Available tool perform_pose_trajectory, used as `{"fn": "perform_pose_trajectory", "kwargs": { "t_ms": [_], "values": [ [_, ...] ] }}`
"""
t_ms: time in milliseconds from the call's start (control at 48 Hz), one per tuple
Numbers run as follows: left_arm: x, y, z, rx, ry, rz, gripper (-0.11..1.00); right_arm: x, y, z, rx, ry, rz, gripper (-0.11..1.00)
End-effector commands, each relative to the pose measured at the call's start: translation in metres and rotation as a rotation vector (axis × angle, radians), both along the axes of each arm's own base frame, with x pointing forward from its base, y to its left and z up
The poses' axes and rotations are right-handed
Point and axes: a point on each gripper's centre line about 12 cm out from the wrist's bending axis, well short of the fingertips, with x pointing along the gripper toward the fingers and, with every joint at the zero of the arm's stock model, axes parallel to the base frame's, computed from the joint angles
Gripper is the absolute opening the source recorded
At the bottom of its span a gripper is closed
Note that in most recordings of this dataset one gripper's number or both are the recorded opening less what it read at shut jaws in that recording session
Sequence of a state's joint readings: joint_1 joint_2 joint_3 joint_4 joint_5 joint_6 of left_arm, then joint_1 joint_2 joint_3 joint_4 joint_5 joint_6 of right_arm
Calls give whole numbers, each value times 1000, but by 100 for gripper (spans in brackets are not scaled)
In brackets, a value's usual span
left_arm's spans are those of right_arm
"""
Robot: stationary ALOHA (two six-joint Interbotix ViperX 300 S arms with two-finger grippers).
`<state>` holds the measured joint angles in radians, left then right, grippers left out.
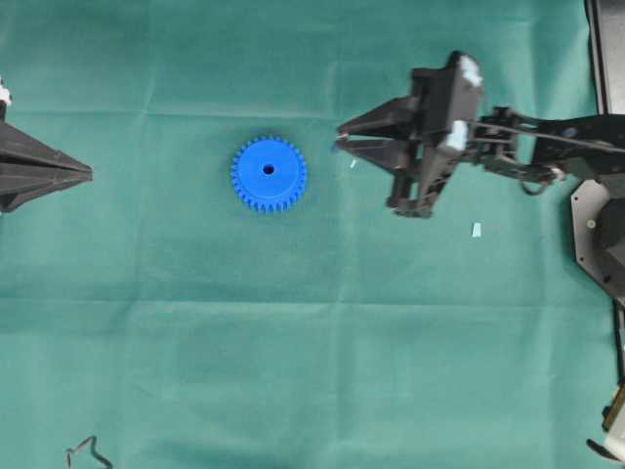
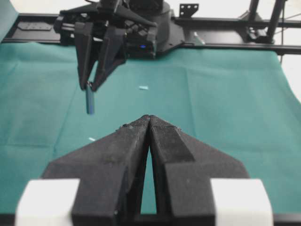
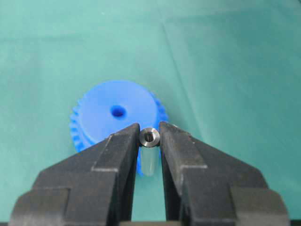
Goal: Insert the shaft into the center hole of the gear.
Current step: 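Lift the shaft and carry it left over the blue gear's center hole, then lower the held shaft into the gear's center hole with the right gripper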
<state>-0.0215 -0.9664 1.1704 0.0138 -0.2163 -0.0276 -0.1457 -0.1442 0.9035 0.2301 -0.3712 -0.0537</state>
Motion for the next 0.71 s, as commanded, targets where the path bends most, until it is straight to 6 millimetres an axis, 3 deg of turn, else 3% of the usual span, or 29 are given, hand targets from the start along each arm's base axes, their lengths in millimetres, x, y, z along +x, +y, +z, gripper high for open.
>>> {"fn": "perform_pose_trajectory", "kwargs": {
  "t_ms": [0, 312, 688],
  "values": [
    [2, -1, 11, 2, -29, -4, 0, 23, 2, 13, -21, -28, 31, 16],
    [2, -1, 12, 2, -34, -4, 0, 68, 1, 15, -36, -9, 66, 16],
    [2, -1, 12, 2, -34, -4, 0, 70, 1, -3, -21, 24, 61, 16]
  ]
}}
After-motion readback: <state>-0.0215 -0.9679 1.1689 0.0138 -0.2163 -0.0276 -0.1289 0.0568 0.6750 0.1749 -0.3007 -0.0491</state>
